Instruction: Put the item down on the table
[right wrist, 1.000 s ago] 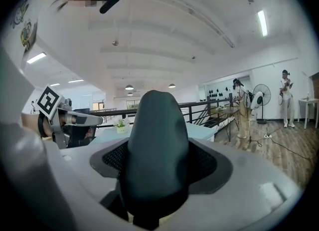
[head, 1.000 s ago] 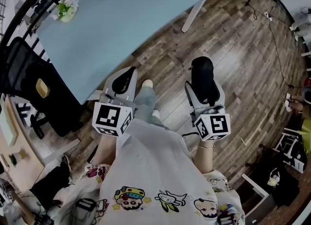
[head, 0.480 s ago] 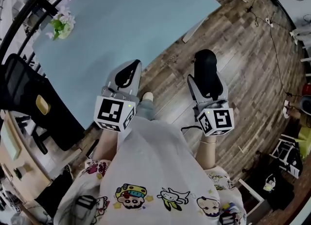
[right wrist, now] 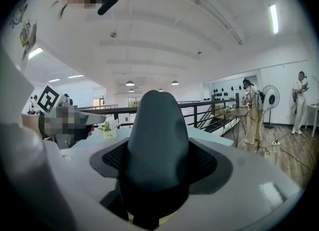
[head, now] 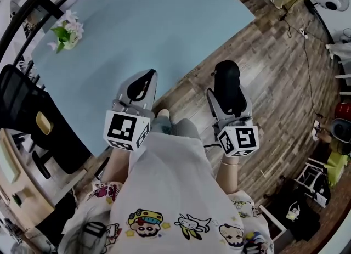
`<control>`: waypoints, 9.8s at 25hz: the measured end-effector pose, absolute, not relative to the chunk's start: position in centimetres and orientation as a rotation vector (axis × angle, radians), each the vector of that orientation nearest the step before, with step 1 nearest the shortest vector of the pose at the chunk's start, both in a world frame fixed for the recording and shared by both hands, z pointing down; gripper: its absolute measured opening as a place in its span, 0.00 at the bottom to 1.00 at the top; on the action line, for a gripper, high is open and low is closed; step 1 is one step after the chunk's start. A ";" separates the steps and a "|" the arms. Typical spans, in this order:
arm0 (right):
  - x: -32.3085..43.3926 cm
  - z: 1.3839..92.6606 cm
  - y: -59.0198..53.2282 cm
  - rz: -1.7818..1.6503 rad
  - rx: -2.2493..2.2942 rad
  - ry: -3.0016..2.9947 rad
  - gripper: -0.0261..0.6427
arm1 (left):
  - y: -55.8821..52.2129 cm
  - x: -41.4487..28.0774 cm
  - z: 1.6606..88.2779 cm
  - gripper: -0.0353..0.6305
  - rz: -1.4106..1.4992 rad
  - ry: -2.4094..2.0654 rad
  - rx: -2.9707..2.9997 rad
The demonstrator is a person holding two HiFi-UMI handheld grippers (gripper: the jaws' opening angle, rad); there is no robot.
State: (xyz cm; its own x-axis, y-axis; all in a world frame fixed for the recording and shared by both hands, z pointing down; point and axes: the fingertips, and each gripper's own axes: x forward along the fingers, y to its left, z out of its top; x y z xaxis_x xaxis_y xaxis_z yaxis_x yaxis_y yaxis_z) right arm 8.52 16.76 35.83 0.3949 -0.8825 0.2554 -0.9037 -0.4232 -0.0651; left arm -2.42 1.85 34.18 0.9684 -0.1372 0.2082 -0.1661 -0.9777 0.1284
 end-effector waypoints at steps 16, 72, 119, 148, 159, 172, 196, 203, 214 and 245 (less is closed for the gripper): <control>14.0 37.4 3.5 0.373 2.189 -2.043 0.58 | -6.0 -1.7 35.0 0.05 0.287 -0.747 2.867; 14.5 42.0 -14.5 0.357 1.352 -2.444 0.58 | -13.0 -0.2 37.7 0.05 0.246 -1.375 2.505; 10.5 59.9 -16.8 0.456 0.911 -2.204 0.58 | -12.8 1.9 47.7 0.05 0.334 -1.242 2.406; 9.8 62.6 -15.0 0.511 0.851 -2.157 0.64 | -12.2 1.2 47.7 0.05 0.314 -1.284 2.380; 10.0 60.2 -15.1 0.497 0.895 -2.223 0.69 | -12.2 1.3 47.0 0.05 0.302 -1.304 2.397; 11.4 53.5 -15.1 0.409 1.022 -2.310 0.66 | -12.4 1.0 43.1 0.05 0.267 -1.368 2.458; 17.0 37.9 -12.5 0.204 1.511 -2.490 0.32 | -11.5 1.0 36.0 0.05 0.171 -1.372 2.633; 17.7 35.5 -11.1 0.179 1.587 -2.532 0.22 | -10.8 0.9 35.2 0.05 0.148 -1.372 2.641; 18.2 35.1 -9.5 0.191 1.662 -2.535 0.12 | -10.2 0.9 35.9 0.05 0.162 -1.336 2.622; 19.4 35.5 -9.3 0.201 1.701 -2.491 0.05 | -10.6 0.3 36.3 0.05 0.178 -1.346 2.597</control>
